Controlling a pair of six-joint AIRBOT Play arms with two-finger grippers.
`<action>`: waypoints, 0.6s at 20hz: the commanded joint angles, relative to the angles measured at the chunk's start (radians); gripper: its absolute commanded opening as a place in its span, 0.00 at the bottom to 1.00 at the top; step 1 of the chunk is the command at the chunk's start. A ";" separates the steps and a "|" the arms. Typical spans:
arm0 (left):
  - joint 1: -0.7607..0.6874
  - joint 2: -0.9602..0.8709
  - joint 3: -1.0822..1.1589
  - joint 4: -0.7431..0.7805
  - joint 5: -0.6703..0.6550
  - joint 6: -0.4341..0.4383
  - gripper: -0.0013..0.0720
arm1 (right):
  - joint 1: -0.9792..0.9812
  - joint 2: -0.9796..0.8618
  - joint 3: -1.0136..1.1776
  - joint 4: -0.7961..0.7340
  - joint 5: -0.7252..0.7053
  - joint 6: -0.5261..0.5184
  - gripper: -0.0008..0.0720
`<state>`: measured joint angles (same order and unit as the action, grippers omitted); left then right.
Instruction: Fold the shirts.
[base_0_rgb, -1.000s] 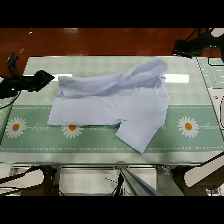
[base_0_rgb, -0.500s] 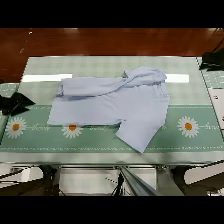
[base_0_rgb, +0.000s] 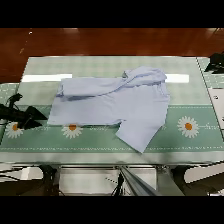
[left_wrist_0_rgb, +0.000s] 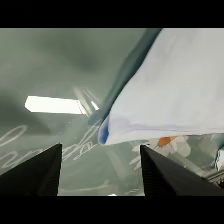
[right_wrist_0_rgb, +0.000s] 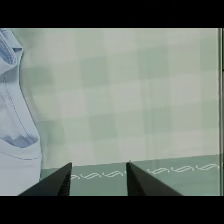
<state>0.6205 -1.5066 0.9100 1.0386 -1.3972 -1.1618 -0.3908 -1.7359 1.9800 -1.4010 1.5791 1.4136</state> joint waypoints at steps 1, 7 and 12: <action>-0.089 -0.069 -0.004 -0.045 0.050 -0.005 0.79 | -0.002 0.001 0.000 0.016 0.000 -0.002 0.58; -0.103 -0.071 0.003 -0.025 0.081 -0.109 0.63 | -0.002 0.001 0.000 0.018 0.004 -0.002 0.58; -0.110 -0.071 0.003 -0.045 0.089 -0.130 0.04 | -0.002 0.001 0.000 0.039 0.014 -0.002 0.58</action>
<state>0.5171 -1.5764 0.9119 1.0077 -1.3376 -1.2766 -0.3927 -1.7359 1.9800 -1.3735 1.5841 1.4113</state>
